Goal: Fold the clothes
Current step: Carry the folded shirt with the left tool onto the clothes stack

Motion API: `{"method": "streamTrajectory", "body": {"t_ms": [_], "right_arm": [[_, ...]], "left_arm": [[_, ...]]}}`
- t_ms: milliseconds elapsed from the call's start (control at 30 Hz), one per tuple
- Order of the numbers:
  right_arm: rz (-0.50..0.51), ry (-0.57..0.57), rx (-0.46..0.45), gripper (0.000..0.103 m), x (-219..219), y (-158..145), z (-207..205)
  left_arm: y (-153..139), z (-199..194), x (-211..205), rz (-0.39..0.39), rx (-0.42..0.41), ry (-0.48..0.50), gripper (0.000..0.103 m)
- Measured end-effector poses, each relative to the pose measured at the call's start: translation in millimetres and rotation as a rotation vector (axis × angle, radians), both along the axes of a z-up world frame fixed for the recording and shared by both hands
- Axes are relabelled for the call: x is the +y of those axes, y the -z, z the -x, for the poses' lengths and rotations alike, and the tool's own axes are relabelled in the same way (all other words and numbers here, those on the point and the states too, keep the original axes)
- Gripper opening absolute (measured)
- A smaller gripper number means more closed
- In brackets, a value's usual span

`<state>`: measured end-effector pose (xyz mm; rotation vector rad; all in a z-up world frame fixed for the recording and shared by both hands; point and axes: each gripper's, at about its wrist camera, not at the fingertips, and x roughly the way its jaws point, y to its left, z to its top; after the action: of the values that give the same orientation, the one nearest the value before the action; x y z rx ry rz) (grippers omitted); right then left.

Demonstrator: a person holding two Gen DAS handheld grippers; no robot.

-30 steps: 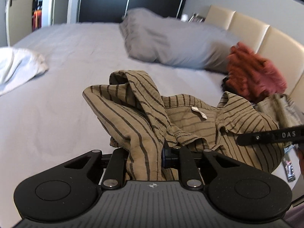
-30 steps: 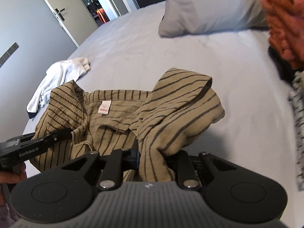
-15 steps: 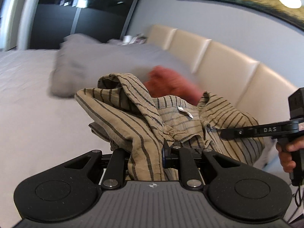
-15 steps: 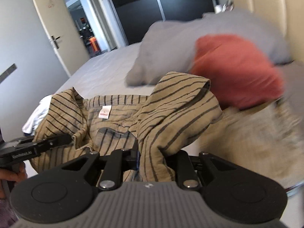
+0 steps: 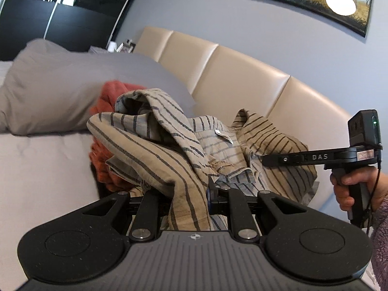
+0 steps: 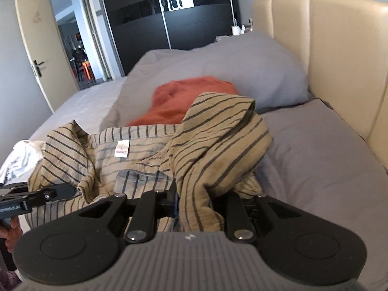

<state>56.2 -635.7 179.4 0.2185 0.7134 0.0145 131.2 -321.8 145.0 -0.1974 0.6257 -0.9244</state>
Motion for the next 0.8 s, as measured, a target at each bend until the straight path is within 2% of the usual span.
{"method": "streamTrajectory", "body": {"t_ms": [167,333,500,600,667,700,733,800], "right_arm": [[-0.034,0.023,0.01,0.02,-35.8,36.0,-13.1],[-0.092,0.052,0.032,0.02,-58.7,87.6,-38.8],[-0.151,0.11,0.095,0.025,-71.9,137.4,-55.9],[-0.171,0.141,0.1,0.035,-73.1,154.3,-57.8],[-0.158,0.174,0.101,0.052,-75.2,153.7,-58.2],[-0.147,0.183,0.095,0.054,-74.5,150.3,-57.4],[-0.136,0.193,0.089,0.059,-73.8,146.9,-56.5],[-0.098,0.219,0.08,0.062,-73.1,134.9,-51.8]], "left_arm": [[38.5,-15.2,-29.2,-0.031,0.032,0.015,0.015],[77.3,-37.4,-53.0,-0.105,0.069,0.033,0.015],[107.7,-56.9,-78.0,-0.174,0.08,0.048,0.015],[122.6,-60.4,-81.1,-0.201,0.084,0.051,0.016],[123.1,-62.0,-79.7,-0.202,0.068,0.053,0.018],[120.5,-61.4,-78.2,-0.202,0.054,0.053,0.02],[116.2,-59.1,-75.4,-0.205,0.035,0.048,0.027],[102.1,-36.3,-64.6,-0.216,-0.005,0.034,0.047]]}}
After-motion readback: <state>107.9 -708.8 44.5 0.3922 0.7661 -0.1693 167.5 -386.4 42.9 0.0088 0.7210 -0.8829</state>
